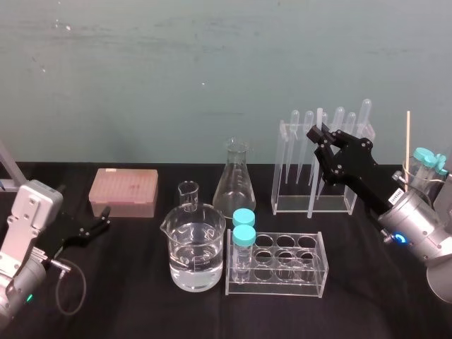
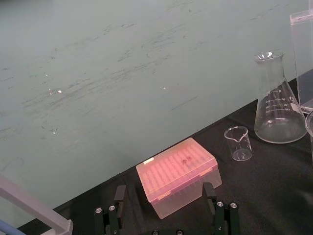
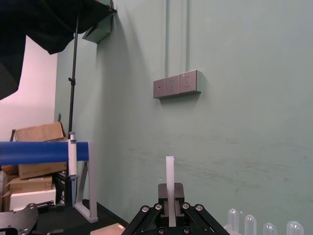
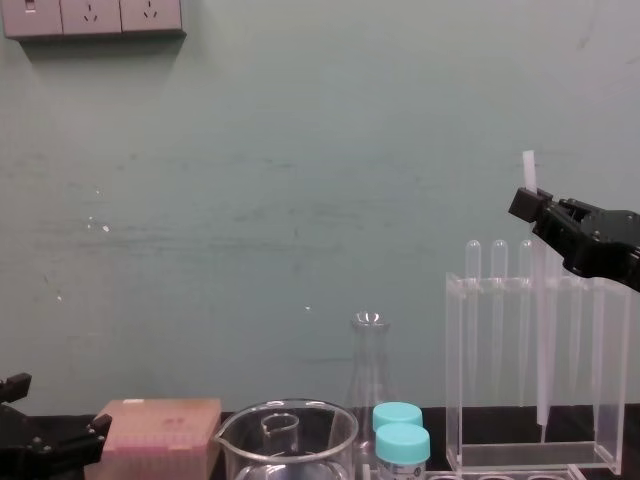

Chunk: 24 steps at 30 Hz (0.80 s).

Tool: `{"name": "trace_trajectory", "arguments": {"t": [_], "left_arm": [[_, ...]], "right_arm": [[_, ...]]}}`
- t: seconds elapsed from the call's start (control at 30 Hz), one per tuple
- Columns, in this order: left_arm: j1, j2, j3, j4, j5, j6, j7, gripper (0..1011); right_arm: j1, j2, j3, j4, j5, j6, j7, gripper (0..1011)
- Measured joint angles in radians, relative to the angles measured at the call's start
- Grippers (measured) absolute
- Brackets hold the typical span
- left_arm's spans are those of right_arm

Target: Pick up the stirring rod with one hand, then place it down.

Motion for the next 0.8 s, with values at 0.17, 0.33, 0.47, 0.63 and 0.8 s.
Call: {"name": "trace_trajectory", "arguments": {"t": [0.17, 0.33, 0.47, 0.63, 0.8], "left_arm": [[0.0, 0.0, 0.0, 0.0, 0.0, 0.0, 0.0, 1000], [0.0, 0.0, 0.0, 0.0, 0.0, 0.0, 0.0, 1000], [0.0, 0.0, 0.0, 0.0, 0.0, 0.0, 0.0, 1000], [0.0, 0.0, 0.0, 0.0, 0.0, 0.0, 0.0, 1000], [0.0, 0.0, 0.0, 0.0, 0.0, 0.0, 0.0, 1000]], "right_arm": [[0.0, 0.0, 0.0, 0.0, 0.0, 0.0, 0.0, 64], [0.0, 0.0, 0.0, 0.0, 0.0, 0.0, 0.0, 64], [0.0, 0.0, 0.0, 0.0, 0.0, 0.0, 0.0, 64], [0.0, 0.0, 0.0, 0.0, 0.0, 0.0, 0.0, 64], [0.0, 0.0, 0.0, 0.0, 0.0, 0.0, 0.0, 64]]}}
